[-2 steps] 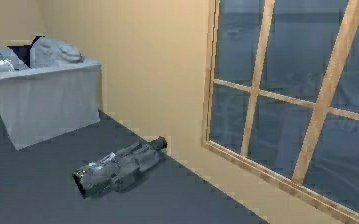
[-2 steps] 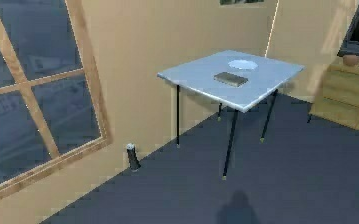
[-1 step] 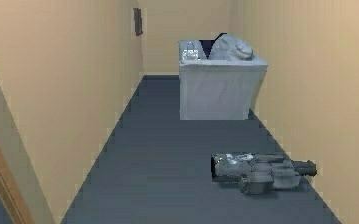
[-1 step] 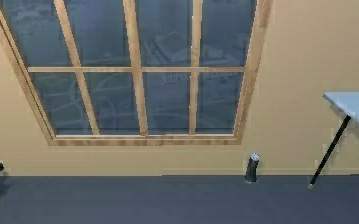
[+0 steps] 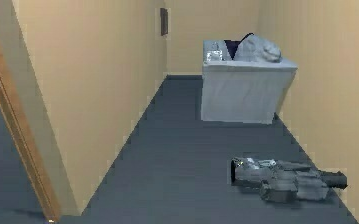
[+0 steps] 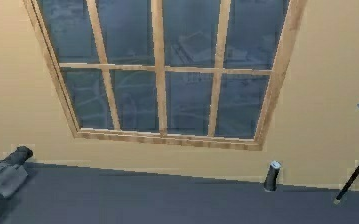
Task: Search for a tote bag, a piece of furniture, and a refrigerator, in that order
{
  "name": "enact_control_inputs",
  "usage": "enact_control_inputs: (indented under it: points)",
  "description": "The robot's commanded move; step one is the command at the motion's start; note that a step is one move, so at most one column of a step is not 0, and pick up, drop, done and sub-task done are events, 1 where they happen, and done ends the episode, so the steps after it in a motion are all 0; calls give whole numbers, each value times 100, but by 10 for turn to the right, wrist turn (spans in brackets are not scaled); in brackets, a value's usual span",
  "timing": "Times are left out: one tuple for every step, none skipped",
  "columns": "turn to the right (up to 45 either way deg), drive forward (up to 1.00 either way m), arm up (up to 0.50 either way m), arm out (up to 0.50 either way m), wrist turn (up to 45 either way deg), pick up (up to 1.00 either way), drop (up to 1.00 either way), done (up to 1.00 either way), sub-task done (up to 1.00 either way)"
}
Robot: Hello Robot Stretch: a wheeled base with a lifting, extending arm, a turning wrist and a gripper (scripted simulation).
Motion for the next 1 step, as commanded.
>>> enact_control_inputs:
  points:
    - [0,20,0,0,0,0,0,0,0]
